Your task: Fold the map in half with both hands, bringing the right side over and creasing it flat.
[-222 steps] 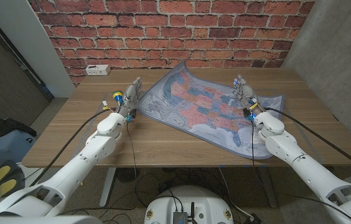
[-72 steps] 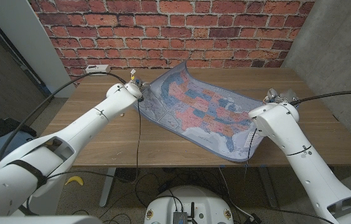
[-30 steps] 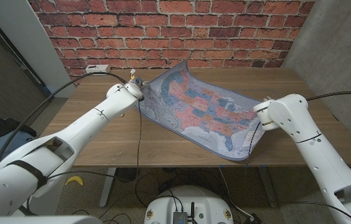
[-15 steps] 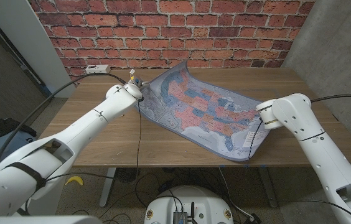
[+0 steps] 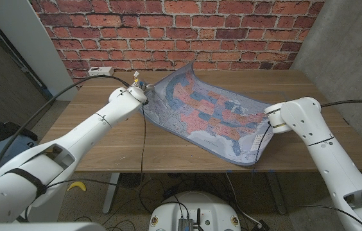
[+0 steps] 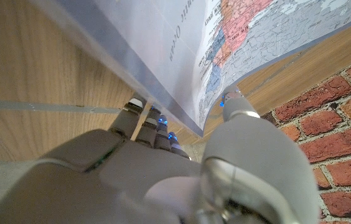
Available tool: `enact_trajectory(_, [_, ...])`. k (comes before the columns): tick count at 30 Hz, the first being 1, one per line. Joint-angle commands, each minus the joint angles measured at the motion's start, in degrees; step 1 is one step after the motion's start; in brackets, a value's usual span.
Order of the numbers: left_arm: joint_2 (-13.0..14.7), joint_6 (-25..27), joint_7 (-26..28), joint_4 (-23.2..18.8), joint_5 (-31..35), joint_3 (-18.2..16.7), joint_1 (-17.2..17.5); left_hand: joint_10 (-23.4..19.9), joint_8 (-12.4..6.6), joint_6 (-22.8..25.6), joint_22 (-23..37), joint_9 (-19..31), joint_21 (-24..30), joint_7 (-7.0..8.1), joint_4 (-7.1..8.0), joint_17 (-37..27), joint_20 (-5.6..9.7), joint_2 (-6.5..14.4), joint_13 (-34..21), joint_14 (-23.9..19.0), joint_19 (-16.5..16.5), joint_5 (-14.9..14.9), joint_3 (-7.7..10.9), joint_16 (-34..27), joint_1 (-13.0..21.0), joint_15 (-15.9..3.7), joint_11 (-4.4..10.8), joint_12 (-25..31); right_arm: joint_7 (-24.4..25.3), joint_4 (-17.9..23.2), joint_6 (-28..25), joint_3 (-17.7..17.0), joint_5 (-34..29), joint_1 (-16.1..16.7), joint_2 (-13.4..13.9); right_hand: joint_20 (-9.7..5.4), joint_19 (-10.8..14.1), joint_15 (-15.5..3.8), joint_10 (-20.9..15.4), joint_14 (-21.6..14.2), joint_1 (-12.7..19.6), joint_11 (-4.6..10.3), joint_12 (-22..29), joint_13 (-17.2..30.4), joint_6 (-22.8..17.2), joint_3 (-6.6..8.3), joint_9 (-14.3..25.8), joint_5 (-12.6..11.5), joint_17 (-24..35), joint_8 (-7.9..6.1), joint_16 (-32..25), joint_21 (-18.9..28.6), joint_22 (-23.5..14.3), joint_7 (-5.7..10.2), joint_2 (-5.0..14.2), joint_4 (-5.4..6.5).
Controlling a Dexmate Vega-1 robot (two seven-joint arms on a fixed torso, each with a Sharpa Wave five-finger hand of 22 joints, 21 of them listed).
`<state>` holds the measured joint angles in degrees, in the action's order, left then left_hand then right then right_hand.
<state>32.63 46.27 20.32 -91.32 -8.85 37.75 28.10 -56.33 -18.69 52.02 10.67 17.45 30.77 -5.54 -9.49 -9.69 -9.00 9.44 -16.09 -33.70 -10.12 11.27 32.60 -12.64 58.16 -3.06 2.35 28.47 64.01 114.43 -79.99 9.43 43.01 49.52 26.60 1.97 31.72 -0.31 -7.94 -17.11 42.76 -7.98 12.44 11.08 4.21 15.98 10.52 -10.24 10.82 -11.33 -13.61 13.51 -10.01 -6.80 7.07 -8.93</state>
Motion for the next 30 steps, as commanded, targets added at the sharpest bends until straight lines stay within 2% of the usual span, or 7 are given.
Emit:
enact_trajectory(1, [0.22,0.35,0.35,-0.86,-0.18,-0.25,0.41,-5.12,0.35,0.71,0.18,0.18,0.20,-0.18,0.02,-0.11,0.04,-0.17,-0.34,-0.64,-0.21,0.59,-0.13,0.23,0.72,-2.21,4.93,0.04,-0.01,-0.21,0.00,-0.85,3.25,0.30,0.74,-0.43,3.81,-0.38,-6.99,-5.75,1.69,0.28,2.07,0.14,-10.09,-0.43,0.25,-0.12,0.68,-2.58,-1.92,0.59,-0.13,-3.48,0.37,0.24])
enact_trajectory(8, [0.42,0.70,0.55,-1.58,-0.21,-0.34,0.74,-5.19,0.53,0.81,0.19,0.35,0.19,-0.40,0.04,-0.11,0.05,-0.17,-0.35,-0.67,-0.21,0.60,-0.19,0.40,0.73,-2.24,5.07,-0.03,-0.01,0.19,0.00,-0.07,-1.07,0.36,-0.50,-0.02,6.79,-3.76,-23.10,-20.47,2.89,2.68,6.82,0.71,-30.74,-0.24,0.41,-0.12,3.37,-6.85,-8.83,0.59,-0.45,2.58,2.15,0.84])
enact_trajectory(12, [0.67,0.81,0.56,-2.15,-0.33,-0.48,1.06,-5.14,0.61,0.90,0.19,0.41,0.20,-0.39,0.01,-0.11,0.06,-0.17,-0.37,-0.69,-0.25,0.61,-0.21,0.47,0.77,-2.24,4.93,-0.09,-0.01,-0.04,0.00,1.15,-6.16,0.09,-1.85,-0.82,8.28,-6.63,-33.94,-29.06,8.56,3.74,11.54,1.99,-42.78,3.41,0.65,-0.36,7.85,-8.91,-14.97,1.18,-0.80,4.44,4.01,0.10])
enact_trajectory(13, [0.74,0.79,0.55,-2.27,-0.36,-0.50,1.13,-5.14,0.63,0.92,0.19,0.41,0.20,-0.31,0.04,-0.12,0.05,-0.15,-0.38,-0.73,-0.24,0.61,-0.23,0.46,0.75,-2.22,4.91,-0.10,-0.01,-0.15,0.00,1.49,-8.05,0.05,-2.48,-1.30,8.58,-7.27,-37.50,-31.88,10.45,3.91,13.36,2.67,-47.03,5.03,0.80,-0.54,9.73,-9.83,-17.23,1.46,-0.97,5.58,4.55,0.44])
enact_trajectory(16, [0.79,1.01,0.52,-2.53,-0.55,-0.61,1.28,-5.19,0.71,0.96,0.19,0.48,0.19,-0.30,0.05,-0.11,0.05,-0.15,-0.36,-0.75,-0.22,0.61,-0.24,0.53,0.75,-2.23,4.87,-0.14,-0.01,-0.40,0.00,2.22,-12.05,-0.06,-3.77,-1.74,10.03,-9.17,-45.11,-37.61,13.85,4.68,17.62,4.51,-54.35,7.59,1.20,-0.59,14.25,-11.45,-22.09,2.50,-1.23,6.12,4.57,1.03])
enact_trajectory(23, [0.96,1.02,-0.10,-2.88,-1.37,-0.90,1.64,-5.27,0.90,0.99,0.19,0.57,0.18,-0.27,0.06,-0.13,0.00,-0.12,-0.38,-0.82,-0.22,0.63,-0.27,0.61,0.77,-2.21,5.08,-0.19,-0.01,0.38,0.00,3.94,-17.29,-0.01,-4.37,-1.37,12.45,-9.36,-49.84,-40.77,15.48,4.40,20.88,6.30,-57.88,8.66,1.48,-0.59,17.63,-12.20,-24.89,3.94,-1.42,5.24,4.06,1.37])
enact_trajectory(30, [0.85,0.80,-1.57,-2.42,-2.40,-0.48,1.45,-5.32,1.07,1.13,0.20,0.66,0.18,-0.47,-0.03,-0.11,0.09,-0.19,-0.39,-0.78,-0.21,0.65,-0.31,0.75,0.87,-2.23,4.91,-0.26,-0.01,3.39,0.00,3.96,-15.01,-0.06,-2.65,-1.00,13.79,-9.07,-51.84,-42.60,16.27,4.88,22.57,7.46,-59.24,8.81,1.60,-0.68,19.57,-12.40,-26.56,4.83,-1.58,5.10,3.38,0.90])
